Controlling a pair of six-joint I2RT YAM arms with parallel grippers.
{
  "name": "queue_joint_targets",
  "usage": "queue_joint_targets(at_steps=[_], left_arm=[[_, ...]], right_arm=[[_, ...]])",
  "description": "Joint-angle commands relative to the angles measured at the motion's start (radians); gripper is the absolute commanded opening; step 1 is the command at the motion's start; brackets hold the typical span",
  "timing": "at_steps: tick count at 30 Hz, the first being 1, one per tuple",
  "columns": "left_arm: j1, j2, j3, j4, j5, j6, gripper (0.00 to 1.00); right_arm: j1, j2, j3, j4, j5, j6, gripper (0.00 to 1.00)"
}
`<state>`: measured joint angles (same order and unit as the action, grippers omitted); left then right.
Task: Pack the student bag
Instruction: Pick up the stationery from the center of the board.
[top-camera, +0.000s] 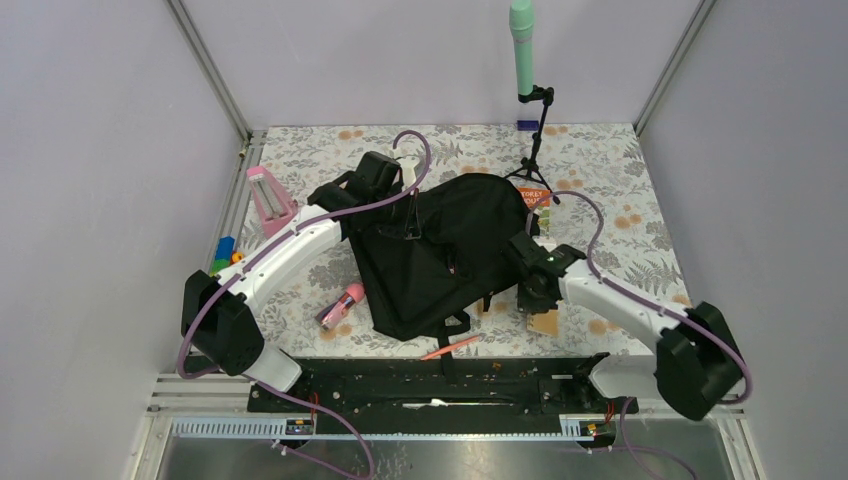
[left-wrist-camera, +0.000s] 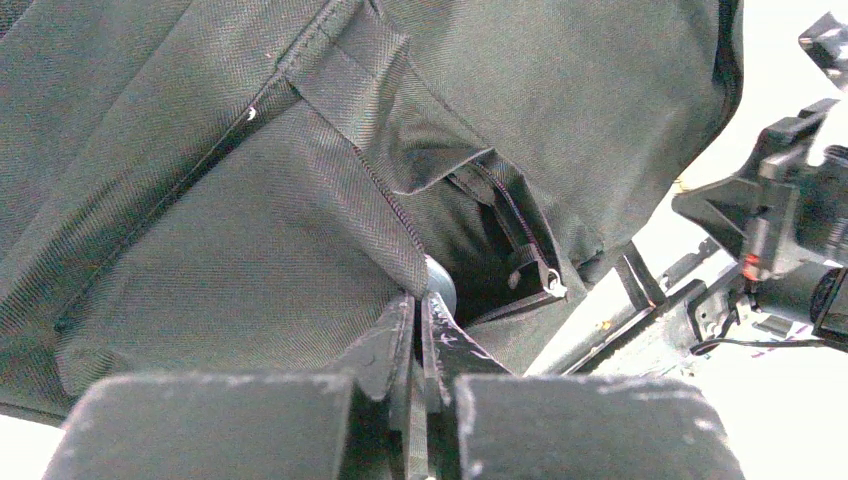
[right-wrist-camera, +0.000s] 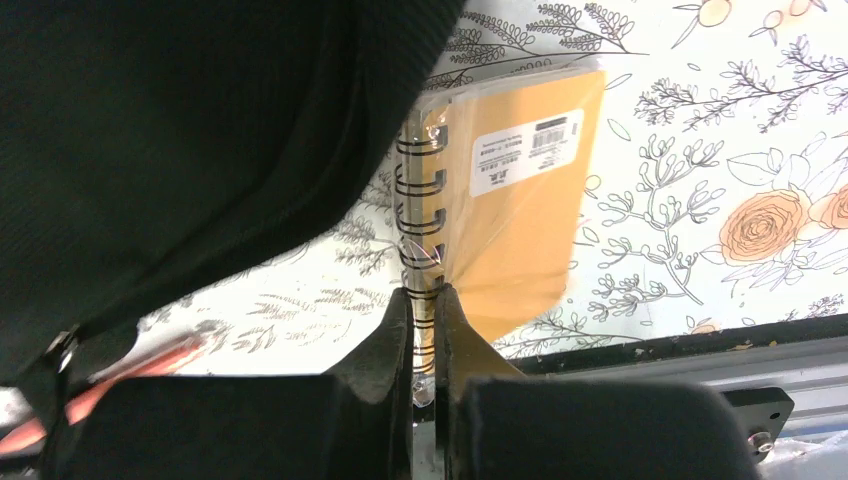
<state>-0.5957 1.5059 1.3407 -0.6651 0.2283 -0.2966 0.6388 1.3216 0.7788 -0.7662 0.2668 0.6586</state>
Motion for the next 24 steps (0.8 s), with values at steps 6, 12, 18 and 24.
queue_joint_targets(at_steps=[6, 12, 18, 24], left_arm=[[0.008, -0.064, 0.030, 0.053, 0.004, -0.003, 0.00], [0.012, -0.056, 0.029, 0.050, -0.024, 0.003, 0.00], [0.016, -0.049, 0.034, 0.039, -0.054, 0.013, 0.00], [0.017, -0.044, 0.038, 0.033, -0.052, 0.013, 0.00]], right_arm=[[0.001, -0.190, 0.086, -0.124, -0.102, -0.009, 0.00], [0.001, -0.293, 0.214, -0.173, -0.160, 0.017, 0.00], [0.001, -0.260, 0.391, -0.167, -0.204, -0.004, 0.00], [0.000, -0.148, 0.503, 0.014, -0.336, -0.044, 0.00]])
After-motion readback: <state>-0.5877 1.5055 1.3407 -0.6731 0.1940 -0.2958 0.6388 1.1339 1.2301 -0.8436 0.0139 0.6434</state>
